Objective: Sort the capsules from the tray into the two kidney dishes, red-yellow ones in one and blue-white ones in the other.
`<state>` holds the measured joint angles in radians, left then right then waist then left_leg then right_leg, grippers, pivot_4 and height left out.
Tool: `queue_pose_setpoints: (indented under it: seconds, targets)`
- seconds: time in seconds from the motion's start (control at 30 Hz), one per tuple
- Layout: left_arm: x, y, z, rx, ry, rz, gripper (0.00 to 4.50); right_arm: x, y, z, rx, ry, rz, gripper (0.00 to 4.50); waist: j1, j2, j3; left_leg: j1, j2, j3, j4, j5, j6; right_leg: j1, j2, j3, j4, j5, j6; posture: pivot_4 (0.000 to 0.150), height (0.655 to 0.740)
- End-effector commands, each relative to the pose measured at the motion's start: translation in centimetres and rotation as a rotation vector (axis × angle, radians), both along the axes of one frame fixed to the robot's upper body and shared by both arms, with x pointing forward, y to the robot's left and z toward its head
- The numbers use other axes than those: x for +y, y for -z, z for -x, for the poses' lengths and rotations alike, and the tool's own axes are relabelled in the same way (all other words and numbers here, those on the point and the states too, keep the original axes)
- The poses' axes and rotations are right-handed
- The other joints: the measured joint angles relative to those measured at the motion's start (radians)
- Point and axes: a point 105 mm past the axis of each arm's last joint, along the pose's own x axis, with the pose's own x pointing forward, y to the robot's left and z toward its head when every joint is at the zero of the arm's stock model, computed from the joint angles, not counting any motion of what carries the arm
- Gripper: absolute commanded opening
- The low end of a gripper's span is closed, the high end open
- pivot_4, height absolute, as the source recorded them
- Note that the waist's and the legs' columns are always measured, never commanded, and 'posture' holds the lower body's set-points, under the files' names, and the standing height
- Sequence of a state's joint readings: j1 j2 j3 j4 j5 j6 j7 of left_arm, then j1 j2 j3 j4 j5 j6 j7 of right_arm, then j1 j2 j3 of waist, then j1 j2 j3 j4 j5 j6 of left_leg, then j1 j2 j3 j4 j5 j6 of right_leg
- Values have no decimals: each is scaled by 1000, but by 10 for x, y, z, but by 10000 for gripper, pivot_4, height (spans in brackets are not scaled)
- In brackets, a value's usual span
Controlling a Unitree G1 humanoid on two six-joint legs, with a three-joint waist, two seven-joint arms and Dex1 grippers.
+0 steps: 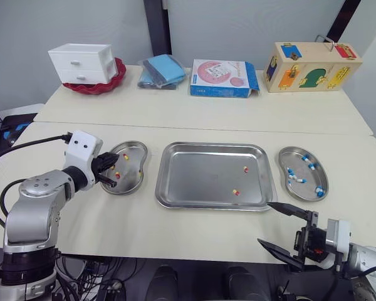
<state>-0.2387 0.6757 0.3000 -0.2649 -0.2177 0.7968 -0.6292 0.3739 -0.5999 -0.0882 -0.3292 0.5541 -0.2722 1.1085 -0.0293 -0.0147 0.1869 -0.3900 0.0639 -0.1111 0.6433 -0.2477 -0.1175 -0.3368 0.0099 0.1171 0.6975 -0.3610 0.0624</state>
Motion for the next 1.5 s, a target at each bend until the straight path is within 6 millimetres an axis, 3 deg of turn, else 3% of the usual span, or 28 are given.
queue_pose_setpoints:
  seconds: [0.03, 0.2, 0.5, 1.17, 1.3, 1.5]
  targets:
    - [0, -8, 1, -12, 14, -15, 3533, -1, -10, 0, -36, 8, -17, 45000, 0, 0, 0, 0, 0, 0, 0, 0, 0, 0, 0, 0, 0, 0, 0, 1500, 7400]
    - [1, -6, 1, 4, 15, -19, 16800, -1, -9, 0, -32, 15, -15, 45000, 0, 0, 0, 0, 0, 0, 0, 0, 0, 0, 0, 0, 0, 0, 0, 1500, 7400]
    - [-2, -9, -1, -1, 24, -22, 44644, -1, -8, -1, -28, 29, -18, 45000, 0, 0, 0, 0, 0, 0, 0, 0, 0, 0, 0, 0, 0, 0, 0, 1500, 7400]
    - [-6, -12, 0, -28, 30, 7, 44644, -3, -10, -3, -11, 51, 0, 45000, 0, 0, 0, 0, 0, 0, 0, 0, 0, 0, 0, 0, 0, 0, 0, 1500, 7400]
    - [7, -20, 17, -41, 59, 67, 44644, -24, -15, -10, 84, 142, 61, 45000, -1, 0, 0, 0, 0, 1, -1, 0, 0, -1, 0, 1, 0, 0, 0, 1500, 7400]
    - [65, -10, 51, 45, 0, -44, 44644, -79, -32, -21, 237, 298, 248, 45000, -6, 0, 1, 1, 0, 3, -3, 0, 0, -2, 0, 3, -1, 0, 0, 1500, 7400]
